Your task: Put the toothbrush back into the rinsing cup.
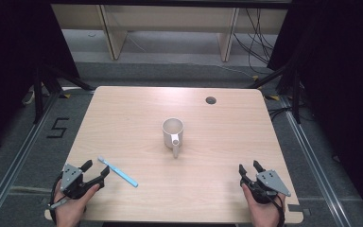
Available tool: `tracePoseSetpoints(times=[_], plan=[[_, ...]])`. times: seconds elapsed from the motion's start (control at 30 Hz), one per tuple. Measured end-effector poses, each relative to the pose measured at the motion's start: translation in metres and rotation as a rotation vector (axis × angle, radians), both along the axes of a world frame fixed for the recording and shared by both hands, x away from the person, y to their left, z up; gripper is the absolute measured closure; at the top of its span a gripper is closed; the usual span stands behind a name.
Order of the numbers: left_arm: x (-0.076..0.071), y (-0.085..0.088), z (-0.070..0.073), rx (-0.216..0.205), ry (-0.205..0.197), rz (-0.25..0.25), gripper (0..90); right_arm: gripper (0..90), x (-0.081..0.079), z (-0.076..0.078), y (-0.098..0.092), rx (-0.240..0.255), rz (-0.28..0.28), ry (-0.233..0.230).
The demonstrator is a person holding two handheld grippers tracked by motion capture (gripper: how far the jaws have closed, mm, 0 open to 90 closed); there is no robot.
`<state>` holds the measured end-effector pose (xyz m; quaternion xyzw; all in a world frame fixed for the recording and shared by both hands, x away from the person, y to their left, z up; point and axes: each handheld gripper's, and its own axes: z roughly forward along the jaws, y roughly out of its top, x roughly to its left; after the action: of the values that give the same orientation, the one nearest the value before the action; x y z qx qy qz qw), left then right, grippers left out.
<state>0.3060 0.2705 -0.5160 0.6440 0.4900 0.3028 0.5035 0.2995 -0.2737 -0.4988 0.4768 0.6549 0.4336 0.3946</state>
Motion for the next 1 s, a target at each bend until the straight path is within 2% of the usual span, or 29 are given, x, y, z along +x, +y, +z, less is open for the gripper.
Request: tracePoseSetpoints(times=[0.03,0.07,0.13,0.2,0.23,0.3,0.33,0.37,0.43,0.47,0.5,0.53,0.6,0.63,0.67,0.7,0.73,0.77,0.8,0.83,0.87,0.9,0.93,0.97,1.0], plan=[[0.000,-0.002,0.002,0.007,0.012,-0.003,25.3,45.2,0.000,0.000,0.000,0.001,-0.004,-0.001],[0.000,-0.004,0.004,0.005,0.018,-0.008,24.8,45.2,0.000,0.000,0.001,0.025,-0.001,0.020],[0.001,-0.008,0.008,0.018,0.038,-0.009,23.3,45.3,0.000,0.001,-0.001,-0.004,0.006,0.000],[0.003,-0.012,0.010,0.041,0.061,-0.008,21.6,45.6,-0.002,0.002,0.003,0.042,-0.005,0.027],[0.005,-0.014,0.010,0.049,0.072,-0.007,21.0,45.9,-0.002,0.002,0.002,0.015,-0.003,0.012],[0.008,-0.017,0.011,0.062,0.097,-0.005,20.0,46.1,-0.002,0.004,0.003,0.022,-0.005,0.018],[0.008,-0.019,0.012,0.071,0.117,-0.003,19.6,46.2,-0.002,0.004,0.003,0.001,-0.009,-0.002],[0.009,-0.021,0.013,0.079,0.133,-0.004,19.2,46.3,-0.002,0.004,0.004,0.022,0.001,0.014],[0.012,-0.025,0.016,0.099,0.161,-0.004,18.8,46.5,-0.001,0.004,0.004,0.021,0.006,0.017],[0.012,-0.025,0.016,0.099,0.161,-0.004,18.8,46.5,-0.001,0.004,0.004,0.021,0.006,0.017],[0.015,-0.029,0.019,0.123,0.202,-0.003,19.0,46.7,-0.001,0.004,0.004,0.000,0.000,0.011],[0.015,-0.029,0.019,0.123,0.202,-0.003,19.3,46.7,-0.001,0.004,0.004,-0.001,0.000,0.010],[0.021,-0.032,0.023,0.146,0.260,-0.008,20.8,47.0,-0.002,0.004,0.005,0.010,-0.009,0.028],[0.023,-0.032,0.025,0.161,0.282,-0.016,21.4,47.1,-0.002,0.005,0.005,0.015,-0.001,0.029],[0.023,-0.032,0.025,0.161,0.282,-0.016,21.8,47.1,-0.002,0.005,0.005,0.015,-0.001,0.029],[0.028,-0.032,0.026,0.173,0.282,-0.043,21.8,47.1,-0.003,0.006,0.005,0.022,-0.007,0.037],[0.031,-0.033,0.029,0.180,0.302,-0.037,23.9,47.1,-0.003,0.006,0.006,0.029,-0.016,0.036],[0.033,-0.032,0.031,0.209,0.320,-0.040,24.3,47.0,-0.003,0.006,0.006,0.029,-0.016,0.035],[0.037,-0.031,0.032,0.232,0.319,-0.069,24.5,47.0,-0.003,0.006,0.006,0.028,-0.016,0.037],[0.039,-0.031,0.033,0.240,0.335,-0.072,24.6,47.0,-0.003,0.006,0.006,0.023,-0.014,0.034],[0.041,-0.031,0.034,0.235,0.349,-0.071,25.0,47.0,-0.004,0.006,0.008,0.051,-0.027,0.053],[0.043,-0.032,0.035,0.225,0.360,-0.066,25.1,46.9,-0.004,0.006,0.007,0.040,-0.019,0.055],[0.043,-0.032,0.035,0.225,0.360,-0.066,25.2,46.9,-0.002,0.006,0.005,0.010,-0.005,0.033],[0.044,-0.035,0.036,0.196,0.415,-0.031,25.2,46.9,-0.002,0.007,0.005,0.011,-0.009,0.033],[0.044,-0.035,0.036,0.196,0.415,-0.031,25.4,46.9,-0.001,0.007,0.005,0.008,-0.005,0.029]])
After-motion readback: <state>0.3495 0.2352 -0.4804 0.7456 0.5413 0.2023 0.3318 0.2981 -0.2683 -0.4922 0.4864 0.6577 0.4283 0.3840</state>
